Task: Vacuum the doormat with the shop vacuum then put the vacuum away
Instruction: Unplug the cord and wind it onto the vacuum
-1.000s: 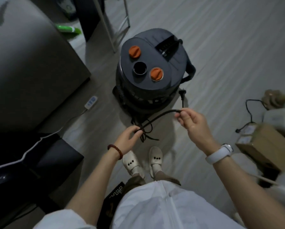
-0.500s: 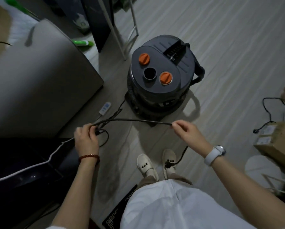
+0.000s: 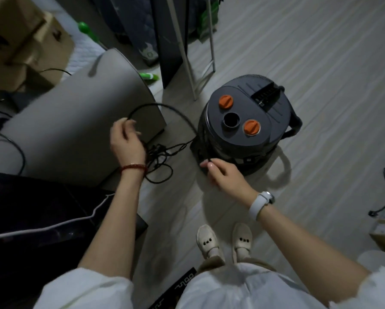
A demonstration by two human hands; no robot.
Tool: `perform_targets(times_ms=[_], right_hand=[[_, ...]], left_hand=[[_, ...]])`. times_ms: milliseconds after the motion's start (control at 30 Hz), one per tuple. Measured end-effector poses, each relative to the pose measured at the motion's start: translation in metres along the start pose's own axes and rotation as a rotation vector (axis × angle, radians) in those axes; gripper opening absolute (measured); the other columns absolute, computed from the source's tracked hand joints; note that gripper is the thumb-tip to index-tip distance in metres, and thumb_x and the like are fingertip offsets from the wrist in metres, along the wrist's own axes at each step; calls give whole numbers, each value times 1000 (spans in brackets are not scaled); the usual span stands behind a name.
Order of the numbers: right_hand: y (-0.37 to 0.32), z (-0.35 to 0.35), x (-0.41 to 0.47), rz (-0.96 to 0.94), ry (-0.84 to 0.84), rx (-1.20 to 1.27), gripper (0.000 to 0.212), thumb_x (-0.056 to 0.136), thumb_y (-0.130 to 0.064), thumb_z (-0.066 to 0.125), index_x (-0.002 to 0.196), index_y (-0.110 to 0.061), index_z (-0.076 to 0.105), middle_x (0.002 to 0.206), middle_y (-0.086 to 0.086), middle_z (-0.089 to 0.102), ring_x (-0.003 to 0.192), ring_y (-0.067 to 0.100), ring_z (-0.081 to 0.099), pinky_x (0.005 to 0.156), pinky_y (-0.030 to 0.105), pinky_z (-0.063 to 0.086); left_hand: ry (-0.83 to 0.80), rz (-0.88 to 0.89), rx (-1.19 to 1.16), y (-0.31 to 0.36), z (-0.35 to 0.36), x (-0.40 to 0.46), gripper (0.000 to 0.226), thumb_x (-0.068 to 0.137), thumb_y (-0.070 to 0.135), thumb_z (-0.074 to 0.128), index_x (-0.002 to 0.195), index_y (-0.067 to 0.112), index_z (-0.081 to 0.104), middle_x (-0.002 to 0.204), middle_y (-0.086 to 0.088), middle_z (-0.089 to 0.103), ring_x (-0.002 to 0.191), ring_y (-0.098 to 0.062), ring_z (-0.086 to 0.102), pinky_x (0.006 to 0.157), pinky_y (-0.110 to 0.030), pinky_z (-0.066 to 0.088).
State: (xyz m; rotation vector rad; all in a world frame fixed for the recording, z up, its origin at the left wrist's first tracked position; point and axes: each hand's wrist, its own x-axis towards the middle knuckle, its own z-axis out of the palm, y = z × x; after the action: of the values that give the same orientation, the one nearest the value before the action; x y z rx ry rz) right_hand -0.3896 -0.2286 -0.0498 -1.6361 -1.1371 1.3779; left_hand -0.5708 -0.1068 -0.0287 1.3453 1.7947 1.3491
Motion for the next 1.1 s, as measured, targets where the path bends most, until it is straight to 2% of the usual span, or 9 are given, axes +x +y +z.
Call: perform_targets(times_ms=[133,200,267,367,433,533,767,933,1100], right_hand=[[-8,-20,-15,-69,71,161,21,99,-10,35,96,-11,56,56,-7,48,45,-1,45,48,13,37],[0,-42,-31,-127,103,56,15,97,-14,43,90,-16,57,60,-14,55,56,-4,52,56,10,39],[11,-69,-47,-133,167,-32,13,92,-25,49,86,-16,58,70,-11,57,66,-5,54,62,9,39],[30,-107,-65,-85,272,-119,29,87,-41,51,83,-13,57,73,13,57,68,8,52,62,21,38],[43,-133,-74,-36,322,-134,19,93,-25,52,81,-12,58,74,19,57,69,8,52,63,20,38],[65,-171,-82,32,431,-208,16,94,-13,50,81,-12,58,75,9,59,68,10,53,65,21,40],[115,-277,-76,194,649,-227,21,92,-23,54,89,-6,66,80,10,64,75,22,57,69,36,46],[140,-365,-47,221,685,-189,19,94,-15,50,90,-4,64,63,-5,52,57,6,46,52,11,34],[151,-415,-16,195,578,-138,21,95,-13,46,106,-7,62,78,8,60,66,15,51,59,27,39]], left_hand=[[-356,68,-142,32,-7,-73,14,85,35,52,89,26,61,79,8,57,69,-15,57,68,-30,48],[-492,64,-152,42,-7,-101,9,84,26,57,85,35,60,78,10,58,71,-16,58,69,-31,48],[-609,9,-148,48,3,-122,15,86,16,59,84,29,64,74,10,58,66,-3,56,64,-19,46],[-755,-149,-122,57,27,-149,11,89,7,57,85,12,66,64,8,55,54,6,51,55,-8,39],[-840,-277,-102,62,48,-165,15,91,8,54,80,11,64,58,5,53,50,2,49,51,-10,40],[-941,-422,-68,65,85,-188,24,93,13,51,73,19,62,55,1,51,53,-9,50,55,-21,43],[-996,-727,-115,89,224,-241,26,97,15,45,76,14,59,62,2,48,57,-10,51,46,-14,39],[-948,-817,-99,109,348,-267,27,98,12,42,75,11,55,56,1,46,47,-6,49,45,-14,38],[-787,-852,-65,113,451,-262,29,96,10,41,69,12,51,53,-1,48,50,-13,47,51,-24,40]])
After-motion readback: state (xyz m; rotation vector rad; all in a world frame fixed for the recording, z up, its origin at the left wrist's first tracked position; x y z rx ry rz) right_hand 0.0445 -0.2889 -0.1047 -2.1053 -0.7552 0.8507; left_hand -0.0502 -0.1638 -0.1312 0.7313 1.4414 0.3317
